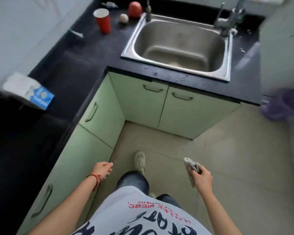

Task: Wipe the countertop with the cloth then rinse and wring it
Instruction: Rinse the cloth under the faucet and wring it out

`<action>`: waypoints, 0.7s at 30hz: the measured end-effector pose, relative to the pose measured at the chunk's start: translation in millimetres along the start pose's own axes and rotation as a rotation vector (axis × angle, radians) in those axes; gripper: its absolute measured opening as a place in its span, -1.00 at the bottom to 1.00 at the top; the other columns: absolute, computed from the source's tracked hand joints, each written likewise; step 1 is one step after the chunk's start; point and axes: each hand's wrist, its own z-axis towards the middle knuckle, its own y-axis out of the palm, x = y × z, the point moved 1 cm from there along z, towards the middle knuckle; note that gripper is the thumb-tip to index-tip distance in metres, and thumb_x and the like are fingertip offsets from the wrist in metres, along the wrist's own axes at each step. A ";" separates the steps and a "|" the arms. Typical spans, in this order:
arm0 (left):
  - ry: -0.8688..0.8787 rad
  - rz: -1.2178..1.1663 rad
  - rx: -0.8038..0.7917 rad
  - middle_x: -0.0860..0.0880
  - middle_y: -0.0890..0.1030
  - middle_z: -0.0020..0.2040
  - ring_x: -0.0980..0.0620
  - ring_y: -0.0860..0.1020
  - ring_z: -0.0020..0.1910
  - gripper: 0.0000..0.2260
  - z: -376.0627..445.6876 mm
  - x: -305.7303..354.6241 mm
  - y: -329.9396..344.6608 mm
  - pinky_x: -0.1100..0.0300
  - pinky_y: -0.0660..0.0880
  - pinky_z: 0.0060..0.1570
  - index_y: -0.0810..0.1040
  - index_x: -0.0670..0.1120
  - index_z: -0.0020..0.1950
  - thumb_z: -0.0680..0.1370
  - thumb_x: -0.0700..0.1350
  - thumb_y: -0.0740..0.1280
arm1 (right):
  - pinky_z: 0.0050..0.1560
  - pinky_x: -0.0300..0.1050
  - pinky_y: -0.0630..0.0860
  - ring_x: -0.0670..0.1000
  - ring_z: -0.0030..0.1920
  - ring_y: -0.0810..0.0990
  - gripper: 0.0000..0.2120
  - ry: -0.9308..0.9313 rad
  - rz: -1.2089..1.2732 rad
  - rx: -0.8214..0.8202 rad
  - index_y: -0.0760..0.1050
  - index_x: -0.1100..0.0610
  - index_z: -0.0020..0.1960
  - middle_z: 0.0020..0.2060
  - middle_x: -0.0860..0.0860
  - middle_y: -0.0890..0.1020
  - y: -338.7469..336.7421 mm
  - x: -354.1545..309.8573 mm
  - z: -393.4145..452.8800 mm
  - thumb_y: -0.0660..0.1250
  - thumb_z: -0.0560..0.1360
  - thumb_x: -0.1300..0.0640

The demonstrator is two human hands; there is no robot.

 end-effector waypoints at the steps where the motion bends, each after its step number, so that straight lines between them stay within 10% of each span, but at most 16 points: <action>1: -0.003 0.007 -0.010 -0.07 0.55 -0.27 0.05 0.44 -0.38 -0.85 11.1 10.7 2.5 0.23 0.33 -0.38 0.51 -0.13 -0.18 0.56 -0.15 0.23 | -0.32 -0.13 0.34 0.08 -0.24 0.47 -0.89 0.014 0.015 0.014 0.55 0.18 -0.21 -0.35 0.14 0.56 -0.2 -3.4 10.1 0.38 0.43 0.14; 13: 0.369 0.214 -0.184 -0.08 0.62 -0.31 -0.02 0.54 -0.27 -0.75 88.2 239.1 10.0 0.15 0.45 -0.16 0.53 0.01 -0.35 0.52 -0.18 0.27 | -0.37 -0.49 0.36 -0.16 -0.36 0.46 -0.74 -0.126 0.210 0.106 0.50 -0.06 -0.33 -0.43 -0.19 0.58 -3.1 -142.3 117.7 0.41 0.40 0.25; 21: 0.650 0.174 -0.396 0.04 0.65 -0.18 0.18 0.60 -0.22 -0.85 65.9 406.3 37.8 0.36 0.47 -0.18 0.61 -0.05 0.01 0.54 -0.13 0.25 | -0.26 -0.50 0.44 -0.34 -0.33 0.54 -0.78 -0.178 0.499 0.206 0.57 -0.02 -0.21 -0.36 -0.19 0.65 -32.2 -220.1 168.6 0.39 0.41 0.31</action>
